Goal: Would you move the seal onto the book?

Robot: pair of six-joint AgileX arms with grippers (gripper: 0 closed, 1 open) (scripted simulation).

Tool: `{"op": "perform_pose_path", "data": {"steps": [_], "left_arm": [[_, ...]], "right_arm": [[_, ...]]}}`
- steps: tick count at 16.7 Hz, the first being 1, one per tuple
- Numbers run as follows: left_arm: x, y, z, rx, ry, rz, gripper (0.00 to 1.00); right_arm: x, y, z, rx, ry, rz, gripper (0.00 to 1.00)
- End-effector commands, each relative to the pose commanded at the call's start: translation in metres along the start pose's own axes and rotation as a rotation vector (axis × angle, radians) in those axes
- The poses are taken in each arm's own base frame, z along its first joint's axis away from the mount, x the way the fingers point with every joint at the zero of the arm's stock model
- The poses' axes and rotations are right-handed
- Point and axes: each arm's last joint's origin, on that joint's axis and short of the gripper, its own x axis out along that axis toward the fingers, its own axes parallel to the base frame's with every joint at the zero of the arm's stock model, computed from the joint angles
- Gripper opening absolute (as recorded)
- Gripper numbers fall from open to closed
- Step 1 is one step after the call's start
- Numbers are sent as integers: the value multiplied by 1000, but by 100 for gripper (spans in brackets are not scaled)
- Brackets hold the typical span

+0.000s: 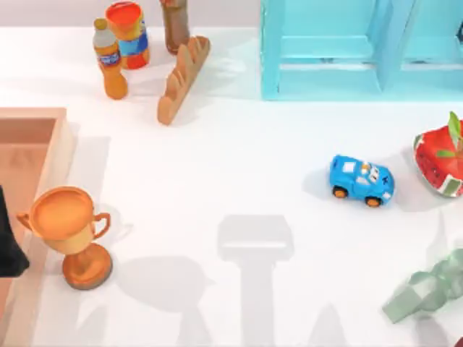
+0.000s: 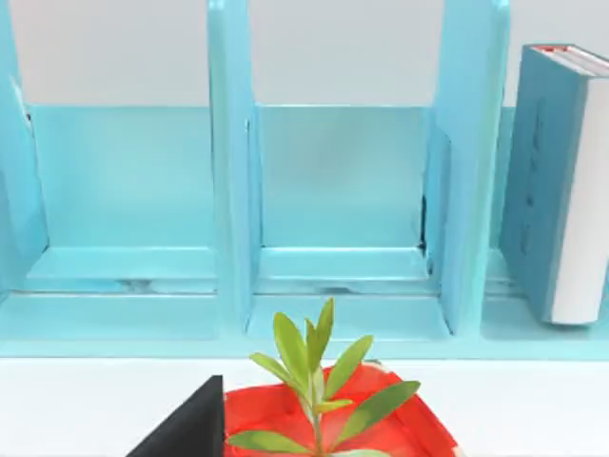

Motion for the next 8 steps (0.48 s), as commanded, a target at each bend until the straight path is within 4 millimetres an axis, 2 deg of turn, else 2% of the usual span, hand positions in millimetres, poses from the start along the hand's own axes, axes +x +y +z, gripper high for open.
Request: {"op": "perform_pose_path", "data": {"steps": [4,8], "left_arm": [[0,0,0,0,0,0,100],[0,0,0,0,0,0,100]], "right_arm": [[1,-1,3,-1,2,-3,100],[12,-5,23,-9,14,-10,100]]}}
